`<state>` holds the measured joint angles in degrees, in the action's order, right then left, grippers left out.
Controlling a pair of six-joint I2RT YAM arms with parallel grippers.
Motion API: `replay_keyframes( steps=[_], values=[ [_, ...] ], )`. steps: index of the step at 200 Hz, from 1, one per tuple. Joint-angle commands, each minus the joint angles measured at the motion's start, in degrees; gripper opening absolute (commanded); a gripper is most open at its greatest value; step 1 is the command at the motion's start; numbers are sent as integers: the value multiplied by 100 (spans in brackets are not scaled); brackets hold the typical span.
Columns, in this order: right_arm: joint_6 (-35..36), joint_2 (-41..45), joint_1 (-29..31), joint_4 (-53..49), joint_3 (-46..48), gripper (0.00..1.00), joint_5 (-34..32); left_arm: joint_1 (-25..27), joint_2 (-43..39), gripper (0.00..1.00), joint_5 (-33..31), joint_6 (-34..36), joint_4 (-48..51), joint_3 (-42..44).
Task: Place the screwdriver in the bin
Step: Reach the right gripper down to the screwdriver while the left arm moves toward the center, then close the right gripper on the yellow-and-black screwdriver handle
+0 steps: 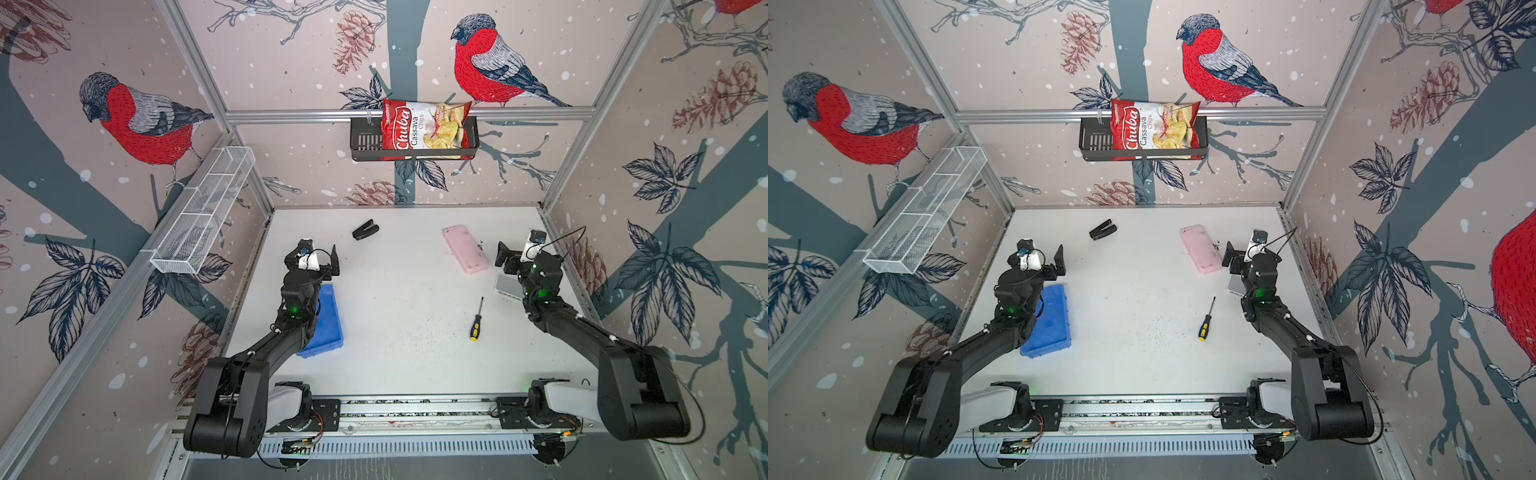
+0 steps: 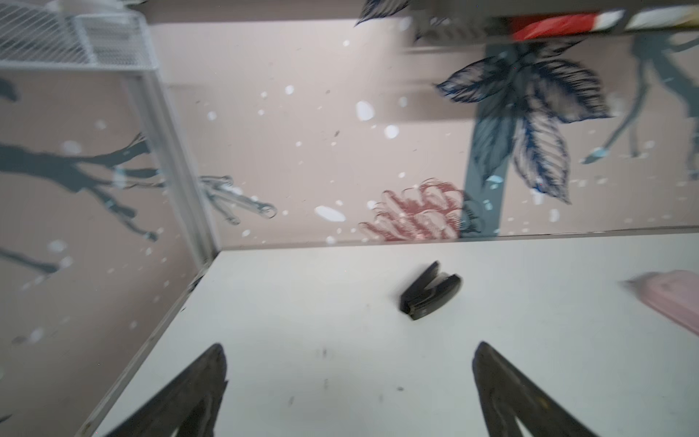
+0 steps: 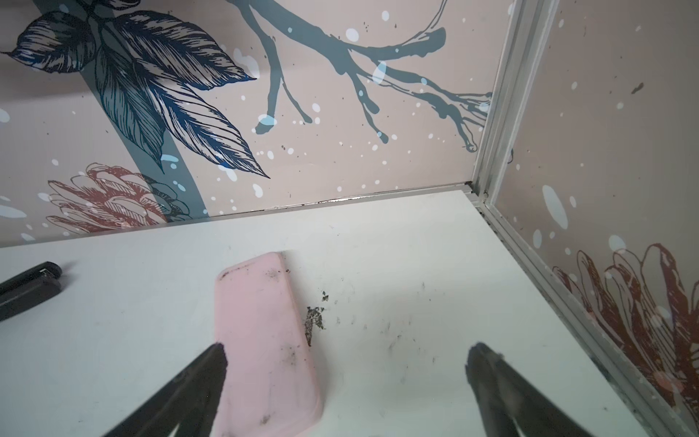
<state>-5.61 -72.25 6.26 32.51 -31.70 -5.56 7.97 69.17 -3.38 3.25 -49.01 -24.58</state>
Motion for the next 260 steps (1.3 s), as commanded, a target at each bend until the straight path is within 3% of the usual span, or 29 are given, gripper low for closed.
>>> replay_keyframes(
  steps=[1,72,97,136,163,212,260],
  values=[
    [-574,275,240,-1696,-265,100,-295,233,-147,100,862,247,896,-304],
    [-2252,1249,1615,-3645,-336,100,-918,1191,-440,98,3745,1016,2340,-707],
    [-2922,1286,2231,-4235,-379,100,-1070,1398,-385,98,4412,1355,2774,-828],
    [-3737,880,2705,-5007,-415,100,-1177,1930,-246,98,4561,2055,3261,-944],
    [-3912,558,2894,-5093,-389,100,-1102,2212,-103,98,4385,2413,3640,-1111],
    [-3847,-315,2608,-5231,-430,94,-379,2432,2,98,4147,2519,3518,-1039],
    [-3663,-646,2384,-5281,-486,79,-82,2538,26,98,4009,2525,3581,-976]
  ],
)
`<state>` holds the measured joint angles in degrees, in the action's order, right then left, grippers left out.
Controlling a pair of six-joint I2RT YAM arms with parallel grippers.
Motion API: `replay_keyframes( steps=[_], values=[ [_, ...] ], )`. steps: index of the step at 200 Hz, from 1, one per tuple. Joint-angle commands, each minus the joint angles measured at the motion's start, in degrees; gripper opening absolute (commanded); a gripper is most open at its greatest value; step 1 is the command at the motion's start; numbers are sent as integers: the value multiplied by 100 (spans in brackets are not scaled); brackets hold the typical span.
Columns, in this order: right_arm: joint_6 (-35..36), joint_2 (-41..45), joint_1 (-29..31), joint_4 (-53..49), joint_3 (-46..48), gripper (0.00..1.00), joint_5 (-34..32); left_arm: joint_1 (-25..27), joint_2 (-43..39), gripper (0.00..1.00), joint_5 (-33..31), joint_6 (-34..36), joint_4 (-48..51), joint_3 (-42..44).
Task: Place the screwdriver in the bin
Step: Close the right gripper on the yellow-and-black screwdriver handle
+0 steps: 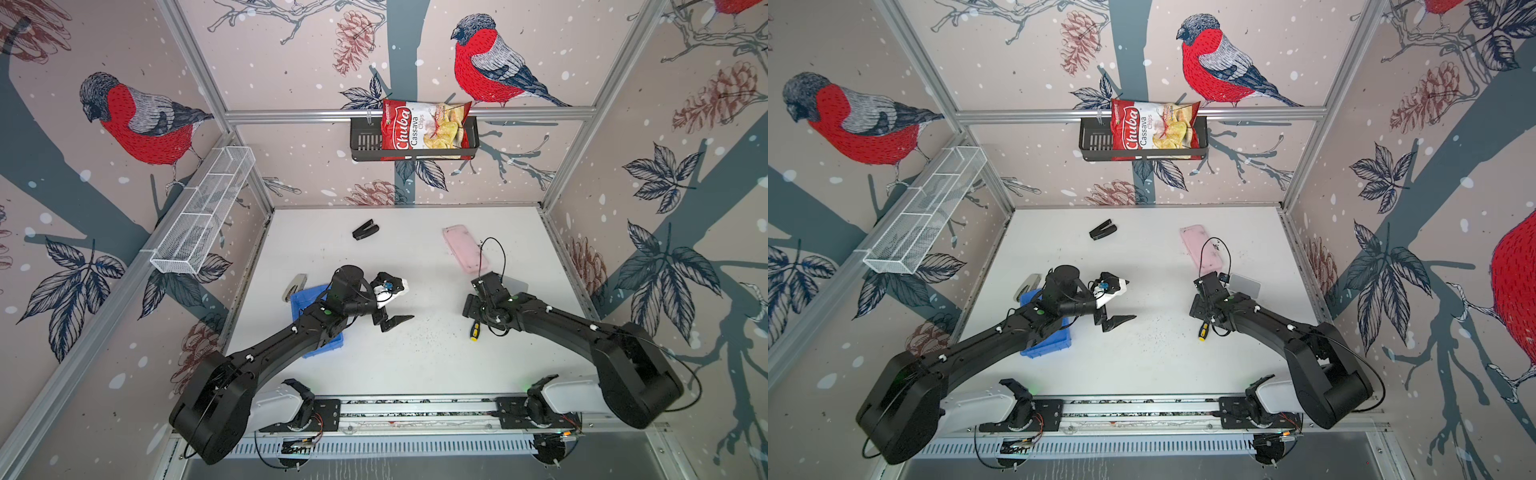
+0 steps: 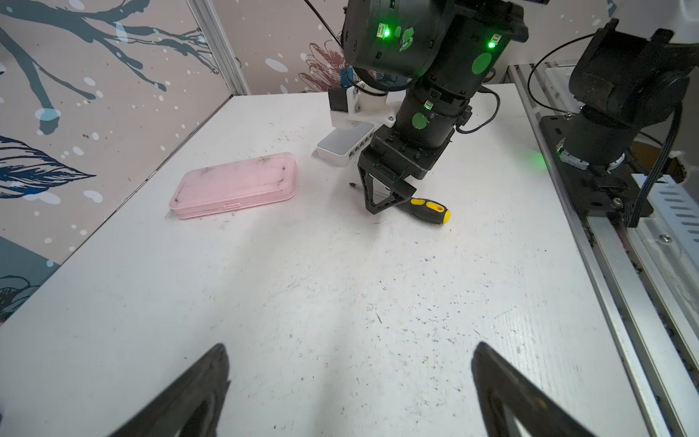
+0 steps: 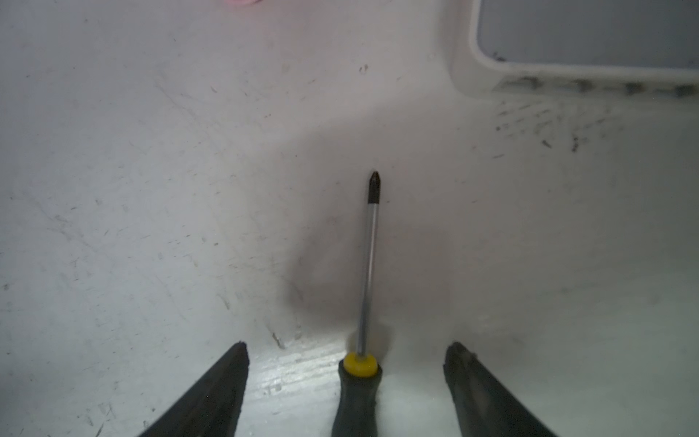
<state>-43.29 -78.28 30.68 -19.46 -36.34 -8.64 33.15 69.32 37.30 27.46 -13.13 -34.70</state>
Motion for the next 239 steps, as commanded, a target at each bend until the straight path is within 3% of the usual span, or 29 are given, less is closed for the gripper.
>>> replay_keyframes(
  steps=[1,68,122,189,239],
  values=[
    [108,-45,-59,-84,-23,79,229,18,11,98,-62,102,-11,35],
    [84,-151,-185,-152,39,46,287,42,21,98,-139,144,77,15],
    [75,-204,-214,-255,48,34,199,43,9,98,-169,191,137,29],
    [90,-192,-247,-257,74,6,137,43,2,98,-153,84,-99,155],
    [162,7,-238,-165,57,4,139,43,42,98,-266,-171,-227,164]
  ],
)
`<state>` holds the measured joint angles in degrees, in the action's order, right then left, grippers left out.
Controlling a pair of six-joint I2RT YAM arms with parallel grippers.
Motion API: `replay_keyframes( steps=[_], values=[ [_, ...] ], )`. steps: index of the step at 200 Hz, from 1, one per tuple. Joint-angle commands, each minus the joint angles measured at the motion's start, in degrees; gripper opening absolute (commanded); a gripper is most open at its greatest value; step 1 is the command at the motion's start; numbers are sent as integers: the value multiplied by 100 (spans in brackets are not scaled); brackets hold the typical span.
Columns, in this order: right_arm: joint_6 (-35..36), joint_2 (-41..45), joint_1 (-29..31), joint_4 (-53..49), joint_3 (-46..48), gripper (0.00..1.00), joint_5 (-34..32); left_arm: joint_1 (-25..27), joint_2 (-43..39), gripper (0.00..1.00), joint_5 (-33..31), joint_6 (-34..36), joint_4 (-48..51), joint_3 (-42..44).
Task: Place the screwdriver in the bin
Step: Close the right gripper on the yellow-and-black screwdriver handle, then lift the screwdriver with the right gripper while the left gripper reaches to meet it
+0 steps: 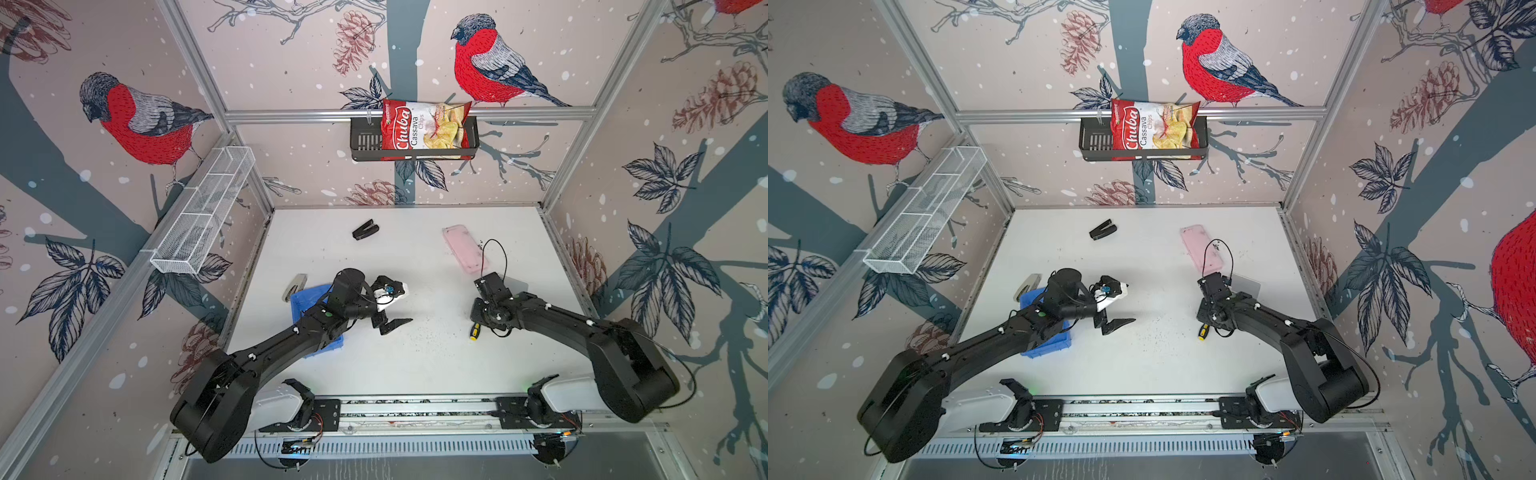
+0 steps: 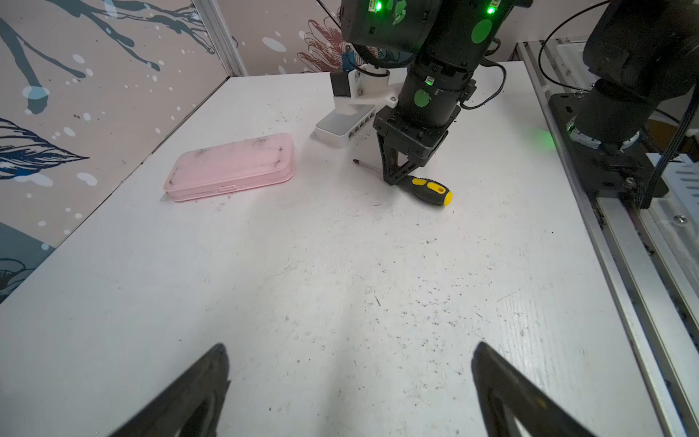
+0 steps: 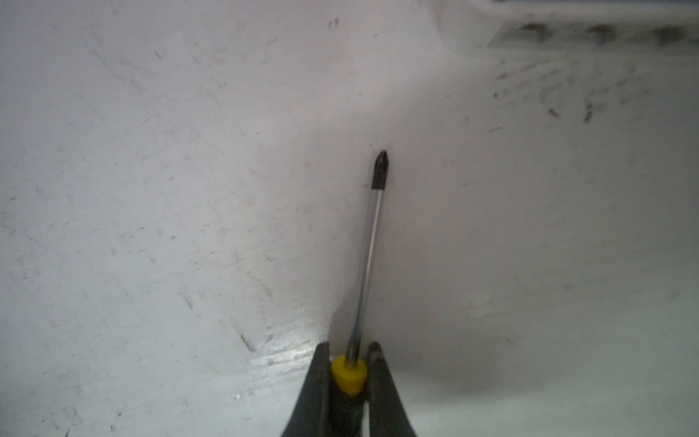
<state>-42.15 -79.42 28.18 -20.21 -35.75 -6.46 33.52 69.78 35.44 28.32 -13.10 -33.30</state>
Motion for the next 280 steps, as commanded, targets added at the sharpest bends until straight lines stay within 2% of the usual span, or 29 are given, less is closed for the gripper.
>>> replay_keyframes(
  steps=[1,52,88,131,165,204,227,269,280],
  values=[
    [44,133,12,-90,-2,4,-86,1,-6,98,-81,-274,-241,25],
    [199,554,-92,-20,-359,4,-24,-4,-4,98,-378,-1357,-1181,168],
    [392,735,-159,237,-813,4,114,-22,56,98,-688,-2663,-1927,65],
    [589,927,-81,987,-1245,2,617,-131,402,97,-433,-4439,-2452,-333],
    [968,957,157,1959,-1378,1,817,-201,698,97,-42,-5459,-2933,-525],
    [1646,802,596,2682,-1576,0,1013,-239,822,97,285,-6096,-3511,-573],
    [2047,787,890,3006,-1693,0,1102,-240,903,96,452,-6197,-3631,-602],
    [2408,452,1244,3291,-1949,0,1260,-241,1033,86,655,-6322,-3852,-661],
    [2441,423,1309,3400,-1967,0,1307,-245,1079,80,746,-6377,-3953,-699]
  ],
)
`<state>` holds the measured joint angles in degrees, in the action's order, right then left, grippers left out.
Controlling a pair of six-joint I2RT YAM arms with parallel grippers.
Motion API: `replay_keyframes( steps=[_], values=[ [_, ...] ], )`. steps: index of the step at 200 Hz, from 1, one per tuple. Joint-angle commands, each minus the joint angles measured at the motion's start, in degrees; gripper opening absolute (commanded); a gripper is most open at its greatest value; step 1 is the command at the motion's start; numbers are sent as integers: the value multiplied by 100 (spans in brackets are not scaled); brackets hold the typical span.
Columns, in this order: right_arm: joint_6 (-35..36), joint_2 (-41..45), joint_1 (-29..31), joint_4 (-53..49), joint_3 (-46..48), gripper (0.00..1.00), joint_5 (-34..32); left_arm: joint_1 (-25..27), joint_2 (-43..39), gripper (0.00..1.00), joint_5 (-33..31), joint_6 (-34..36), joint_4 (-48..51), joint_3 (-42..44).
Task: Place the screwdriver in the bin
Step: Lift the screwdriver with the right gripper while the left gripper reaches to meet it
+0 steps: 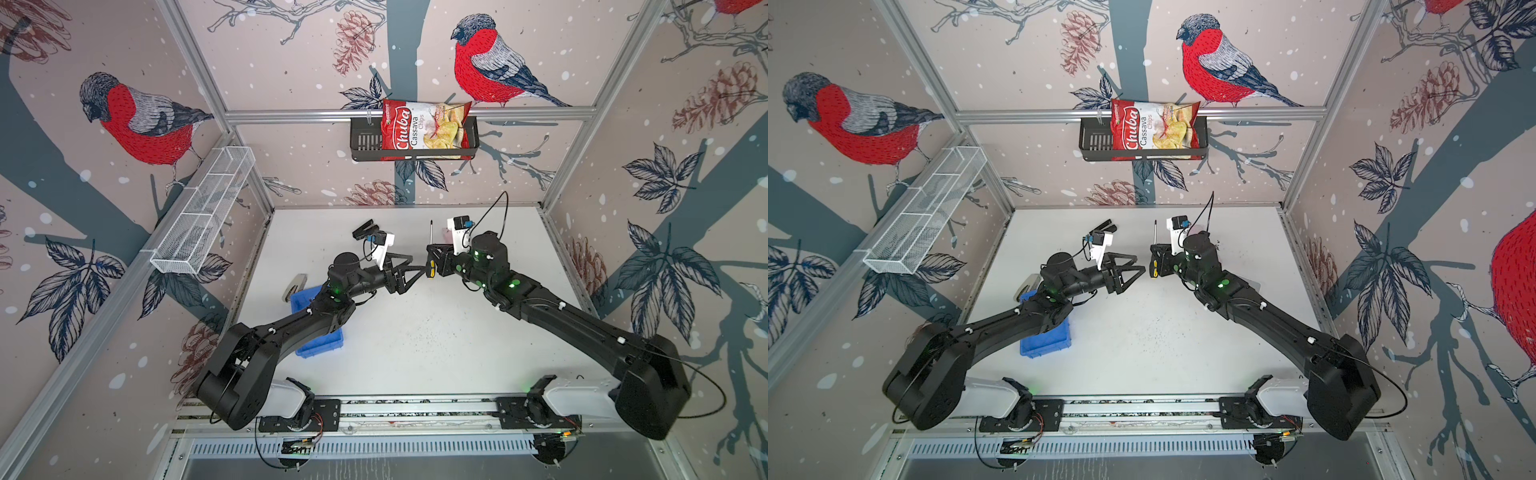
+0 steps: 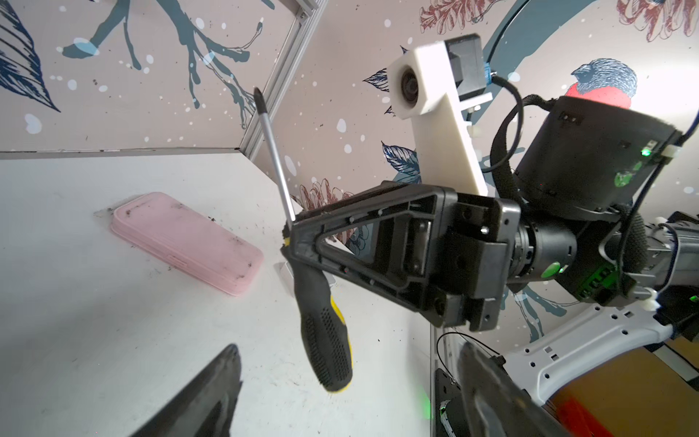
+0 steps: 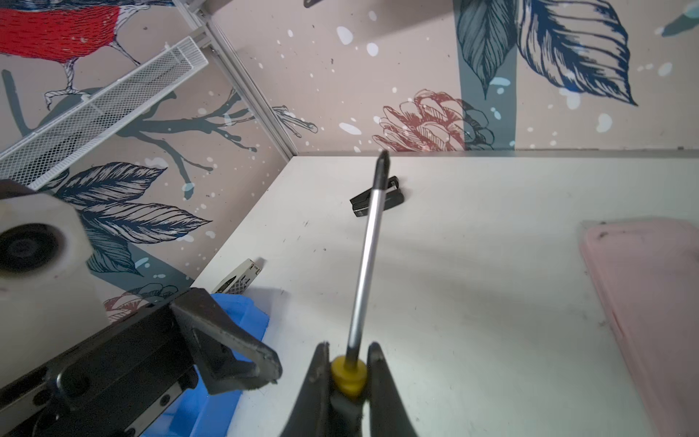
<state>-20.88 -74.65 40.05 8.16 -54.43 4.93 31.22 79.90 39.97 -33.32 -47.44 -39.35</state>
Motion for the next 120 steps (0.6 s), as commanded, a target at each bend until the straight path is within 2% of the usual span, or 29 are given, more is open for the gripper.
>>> replay_keyframes(
  steps=[1,22,74,120],
  values=[
    [314,-56,128,568,-100,0,171,-13,68,80,298,-216,-529,-92],
    [318,-91,187,746,-111,0,287,-13,154,70,414,-292,-629,-126],
    [188,-22,213,1011,-111,0,421,-11,303,55,590,-438,-870,-157],
    [281,-49,246,1125,-103,1,613,-12,395,45,583,-458,-815,-239]
  ],
)
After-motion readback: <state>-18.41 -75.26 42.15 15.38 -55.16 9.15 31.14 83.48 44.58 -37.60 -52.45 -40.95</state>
